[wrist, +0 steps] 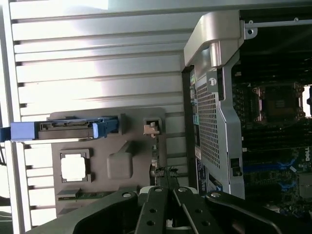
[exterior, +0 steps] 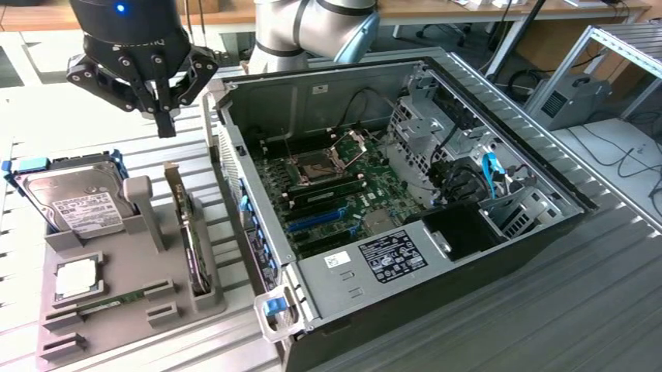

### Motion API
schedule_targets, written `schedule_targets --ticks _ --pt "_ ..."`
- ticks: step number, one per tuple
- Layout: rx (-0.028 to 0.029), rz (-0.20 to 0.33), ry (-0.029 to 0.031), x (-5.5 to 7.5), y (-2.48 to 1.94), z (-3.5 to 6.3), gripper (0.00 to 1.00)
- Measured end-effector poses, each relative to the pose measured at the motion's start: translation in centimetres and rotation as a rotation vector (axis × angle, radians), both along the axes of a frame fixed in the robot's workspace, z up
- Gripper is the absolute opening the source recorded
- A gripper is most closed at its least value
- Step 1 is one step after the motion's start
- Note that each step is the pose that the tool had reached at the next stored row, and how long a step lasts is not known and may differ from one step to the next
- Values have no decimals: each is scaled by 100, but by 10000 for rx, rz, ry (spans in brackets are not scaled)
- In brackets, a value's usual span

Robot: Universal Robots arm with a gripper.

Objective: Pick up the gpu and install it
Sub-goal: 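Reach for the gpu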

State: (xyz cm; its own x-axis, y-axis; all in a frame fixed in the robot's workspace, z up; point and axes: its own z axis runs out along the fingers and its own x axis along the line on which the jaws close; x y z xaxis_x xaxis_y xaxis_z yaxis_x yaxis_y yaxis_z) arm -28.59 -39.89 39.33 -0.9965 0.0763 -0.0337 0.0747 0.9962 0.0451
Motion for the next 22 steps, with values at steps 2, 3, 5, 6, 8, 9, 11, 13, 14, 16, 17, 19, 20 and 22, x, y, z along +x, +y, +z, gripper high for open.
schedule_targets --ticks 2,3,5,6,8,9,11,13,14,16,17,19,20,22 --pt "0 0 -1 -18 0 0 11" --pt "0 0 -1 -25 0 0 11" --pt "0 2 -1 -29 0 0 11" --pt "0 0 -1 -30 0 0 11" --pt "0 1 0 -30 0 0 11" --pt "0 0 -1 -31 0 0 11" --pt "0 -1 -1 -31 -2 0 11" --pt "-1 1 -1 -31 -14 0 11" --pt "0 1 -1 -31 -19 0 11" --pt "0 1 -1 -30 -32 0 11" --pt "0 0 0 -31 -40 0 11" --pt "1 0 -1 -31 -57 0 11" --pt "0 0 0 -31 -63 0 11" --pt "-1 0 0 -31 -77 0 11"
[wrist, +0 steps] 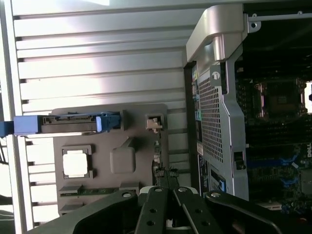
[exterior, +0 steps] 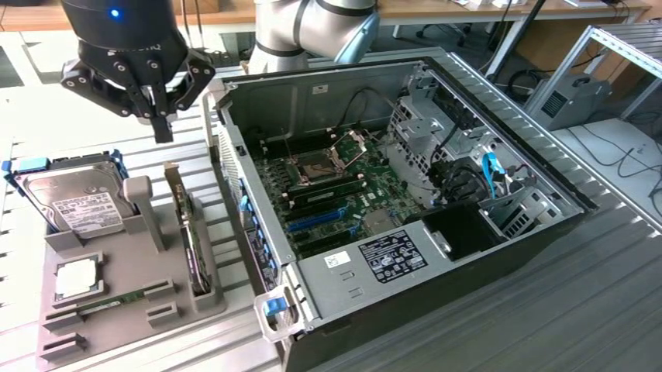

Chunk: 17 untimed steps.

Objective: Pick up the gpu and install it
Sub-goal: 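Reach for the gpu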

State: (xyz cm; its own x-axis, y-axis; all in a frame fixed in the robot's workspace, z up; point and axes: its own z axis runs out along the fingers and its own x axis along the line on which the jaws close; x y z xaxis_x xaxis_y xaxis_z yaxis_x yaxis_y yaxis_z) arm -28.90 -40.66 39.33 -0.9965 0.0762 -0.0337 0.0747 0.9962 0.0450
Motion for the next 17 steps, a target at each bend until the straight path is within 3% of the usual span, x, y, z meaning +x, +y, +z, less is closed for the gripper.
schedule_targets --ticks 17 --pt "1 0 -1 0 -93 0 11"
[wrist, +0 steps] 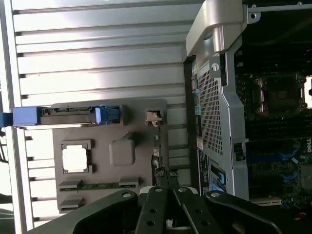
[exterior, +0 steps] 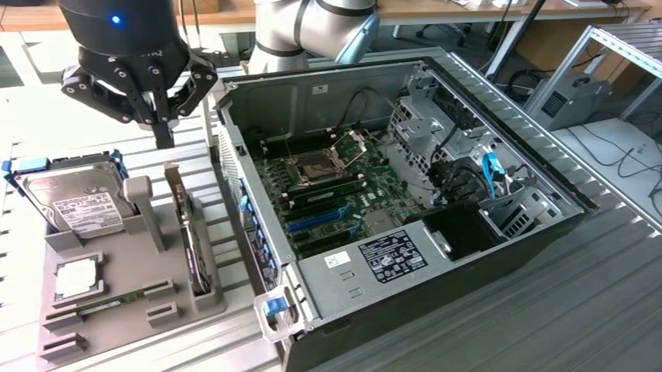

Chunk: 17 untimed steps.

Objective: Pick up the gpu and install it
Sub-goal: 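Reach for the gpu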

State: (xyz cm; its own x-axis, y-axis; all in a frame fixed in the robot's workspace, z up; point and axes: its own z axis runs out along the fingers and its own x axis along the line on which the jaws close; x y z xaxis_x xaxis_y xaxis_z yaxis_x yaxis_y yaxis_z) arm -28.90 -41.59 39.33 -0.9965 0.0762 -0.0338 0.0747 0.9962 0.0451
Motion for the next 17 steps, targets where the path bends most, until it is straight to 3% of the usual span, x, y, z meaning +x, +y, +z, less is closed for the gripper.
schedule_targets --ticks 17 --pt "0 0 0 0 -97 0 11"
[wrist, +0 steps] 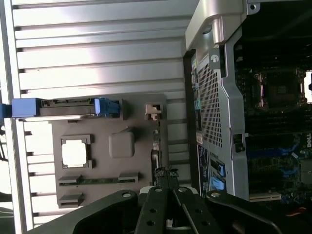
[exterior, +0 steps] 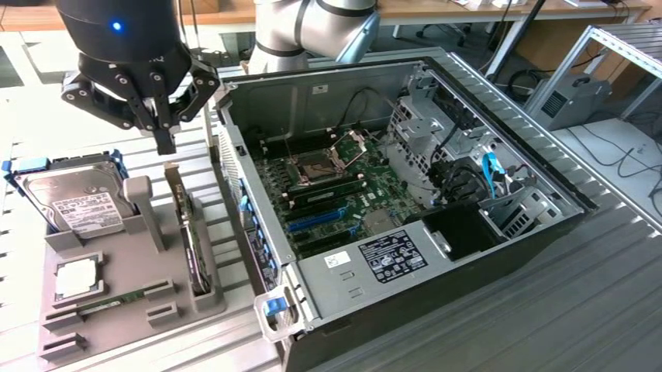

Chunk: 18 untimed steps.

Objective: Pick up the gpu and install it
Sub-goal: 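Reach for the gpu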

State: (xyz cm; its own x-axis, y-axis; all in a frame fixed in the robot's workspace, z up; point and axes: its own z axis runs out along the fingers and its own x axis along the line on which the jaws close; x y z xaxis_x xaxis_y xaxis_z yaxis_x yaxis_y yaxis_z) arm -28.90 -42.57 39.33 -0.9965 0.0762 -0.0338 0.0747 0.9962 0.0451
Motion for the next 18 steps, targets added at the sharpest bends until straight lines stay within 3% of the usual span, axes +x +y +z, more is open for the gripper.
schedule_targets --ticks 18 --pt "0 0 1 0 -116 0 11"
